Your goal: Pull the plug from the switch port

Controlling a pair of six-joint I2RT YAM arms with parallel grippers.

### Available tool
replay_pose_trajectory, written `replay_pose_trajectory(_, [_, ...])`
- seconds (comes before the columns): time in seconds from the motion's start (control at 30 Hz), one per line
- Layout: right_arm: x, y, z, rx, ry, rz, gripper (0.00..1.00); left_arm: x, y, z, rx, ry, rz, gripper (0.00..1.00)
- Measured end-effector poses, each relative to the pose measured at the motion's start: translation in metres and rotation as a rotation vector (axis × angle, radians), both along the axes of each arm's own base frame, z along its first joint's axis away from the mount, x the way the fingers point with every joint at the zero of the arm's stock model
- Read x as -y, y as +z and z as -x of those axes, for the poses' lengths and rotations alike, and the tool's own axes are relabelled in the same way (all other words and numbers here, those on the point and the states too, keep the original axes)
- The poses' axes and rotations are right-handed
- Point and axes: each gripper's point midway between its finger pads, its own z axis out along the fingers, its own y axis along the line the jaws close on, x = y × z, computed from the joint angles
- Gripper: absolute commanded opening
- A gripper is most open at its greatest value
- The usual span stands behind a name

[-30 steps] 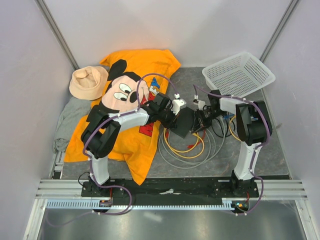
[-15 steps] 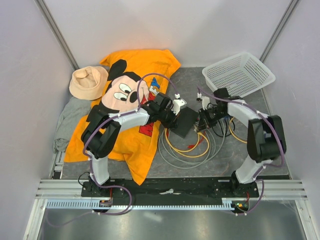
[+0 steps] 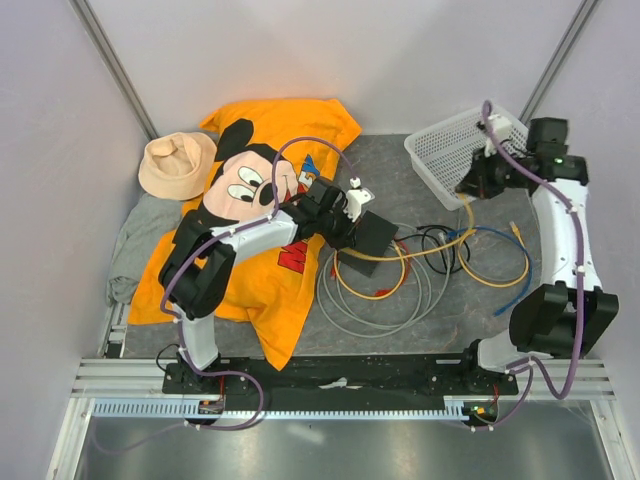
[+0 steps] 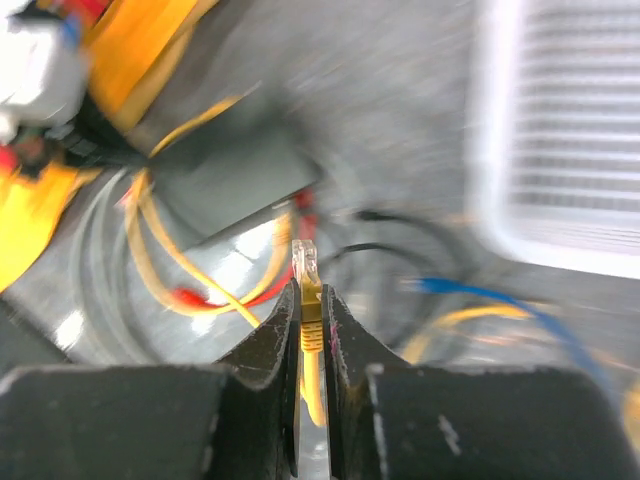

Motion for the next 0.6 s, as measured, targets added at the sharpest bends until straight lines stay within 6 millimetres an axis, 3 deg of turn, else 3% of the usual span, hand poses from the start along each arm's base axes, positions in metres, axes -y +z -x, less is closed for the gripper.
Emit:
replay_pose_trajectory(0.1, [0.042,0.023,-0.013,0.066,-0.095,0.021,0.02,0.0,0.005,-0.002,0.013,0.004,0.005,0.03])
replay_pose_trajectory(0.23, [0.096,0.021,-0.009,0.055,-0.216,0.027,0.02,-0.001,0.012,-0.004,0.031,0.014,0.008,0.03])
replay_pose_trajectory(0.33, [0.135,0.004,-0.002,-0.004,-0.31,0.014,0.02,-0.001,0.02,-0.005,0.047,0.017,0.017,0.03])
replay_pose_trajectory(0.43, [0.16,-0.016,0.006,-0.063,-0.373,-0.007,0.03,-0.001,0.024,-0.005,0.055,0.019,0.021,0.03])
replay_pose_trajectory(0.53, [0.169,-0.041,0.015,-0.131,-0.403,-0.031,0.06,-0.002,0.024,-0.005,0.055,0.02,0.02,0.03])
replay_pose_trajectory(0.6, [0.172,-0.062,0.023,-0.187,-0.425,-0.033,0.19,-0.002,0.024,-0.005,0.055,0.02,0.02,0.03])
